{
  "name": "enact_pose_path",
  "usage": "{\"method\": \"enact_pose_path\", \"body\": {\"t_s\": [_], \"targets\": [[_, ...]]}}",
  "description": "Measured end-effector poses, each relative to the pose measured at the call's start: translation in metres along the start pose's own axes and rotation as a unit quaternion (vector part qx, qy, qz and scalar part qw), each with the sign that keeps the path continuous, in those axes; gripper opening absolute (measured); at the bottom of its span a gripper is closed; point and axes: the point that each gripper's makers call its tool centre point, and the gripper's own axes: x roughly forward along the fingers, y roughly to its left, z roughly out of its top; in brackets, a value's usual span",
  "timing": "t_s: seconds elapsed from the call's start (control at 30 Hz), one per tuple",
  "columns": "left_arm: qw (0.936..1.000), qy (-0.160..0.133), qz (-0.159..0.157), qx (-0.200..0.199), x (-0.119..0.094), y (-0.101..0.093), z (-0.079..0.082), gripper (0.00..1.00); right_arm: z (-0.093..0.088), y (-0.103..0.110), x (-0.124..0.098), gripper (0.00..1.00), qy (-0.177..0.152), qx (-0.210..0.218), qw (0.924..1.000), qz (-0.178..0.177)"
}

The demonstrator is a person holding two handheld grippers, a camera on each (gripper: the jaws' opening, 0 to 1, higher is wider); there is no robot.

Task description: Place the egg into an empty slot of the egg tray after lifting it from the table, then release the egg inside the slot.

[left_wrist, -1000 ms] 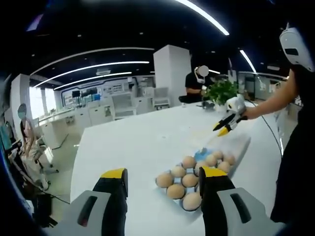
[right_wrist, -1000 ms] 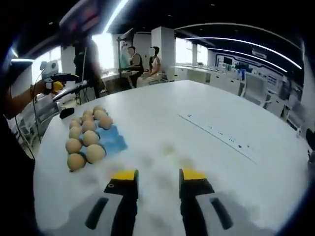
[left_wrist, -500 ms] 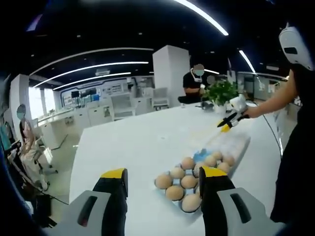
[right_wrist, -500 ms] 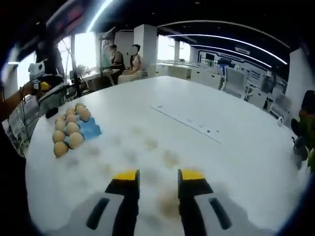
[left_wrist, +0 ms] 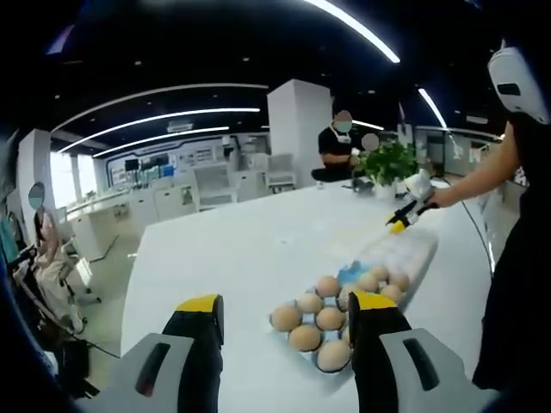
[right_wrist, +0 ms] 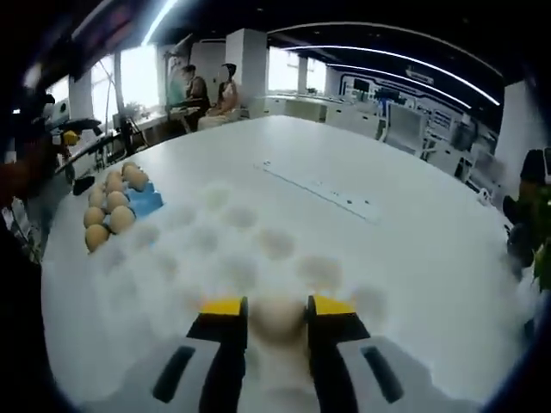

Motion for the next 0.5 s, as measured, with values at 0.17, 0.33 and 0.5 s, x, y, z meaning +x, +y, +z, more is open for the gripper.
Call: {"method": "enact_pose_path", "body": {"t_s": [0.17,0.33,0.5], "targets": [[1.0,0.001,0.003,-0.002,-0.0021,0.0021,0.0,0.59,0.0001,0.0014,0.0008,0.27,-0.005,-0.001,1.0,0.006],[1.0,0.002,0.003,0.001,-0.0018,0.002,0.0011,0.59,0.0002,0.0023,0.0002,0.27,-0.009,-0.007,0.9999,0.009],[1.0,0.0,0.003,0.002,-0.0014,0.0017,0.0031,0.59,0.0,0.0029,0.0002,0.27,-0.007,-0.015,0.9998,0.013]]}}
